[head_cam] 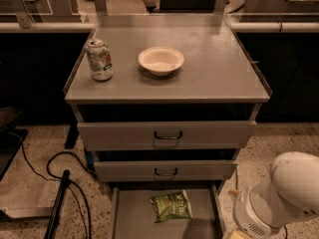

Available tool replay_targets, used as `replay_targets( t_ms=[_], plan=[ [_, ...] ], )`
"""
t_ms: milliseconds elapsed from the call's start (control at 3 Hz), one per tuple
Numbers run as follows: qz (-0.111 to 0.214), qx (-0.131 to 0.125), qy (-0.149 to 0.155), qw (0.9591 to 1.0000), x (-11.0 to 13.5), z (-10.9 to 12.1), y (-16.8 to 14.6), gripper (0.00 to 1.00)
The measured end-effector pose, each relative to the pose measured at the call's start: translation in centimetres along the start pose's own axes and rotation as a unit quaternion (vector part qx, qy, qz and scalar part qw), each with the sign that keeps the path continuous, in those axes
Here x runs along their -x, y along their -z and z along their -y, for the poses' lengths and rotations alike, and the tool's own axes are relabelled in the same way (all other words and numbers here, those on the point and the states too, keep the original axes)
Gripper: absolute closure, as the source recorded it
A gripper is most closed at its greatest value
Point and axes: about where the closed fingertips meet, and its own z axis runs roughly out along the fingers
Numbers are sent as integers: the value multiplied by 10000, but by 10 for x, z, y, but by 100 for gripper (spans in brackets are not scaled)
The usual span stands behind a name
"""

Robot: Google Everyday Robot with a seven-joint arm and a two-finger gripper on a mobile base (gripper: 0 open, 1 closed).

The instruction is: Pick green jalapeno chip bag from bottom drawer and place on counter

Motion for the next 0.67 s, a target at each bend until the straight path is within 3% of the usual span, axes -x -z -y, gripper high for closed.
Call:
replay_targets(
  t_ms=[333, 667],
  plan=[
    [129, -261, 58, 9996, 1, 23, -42, 0],
    [143, -611, 307, 9976, 9, 49, -72, 0]
  ],
)
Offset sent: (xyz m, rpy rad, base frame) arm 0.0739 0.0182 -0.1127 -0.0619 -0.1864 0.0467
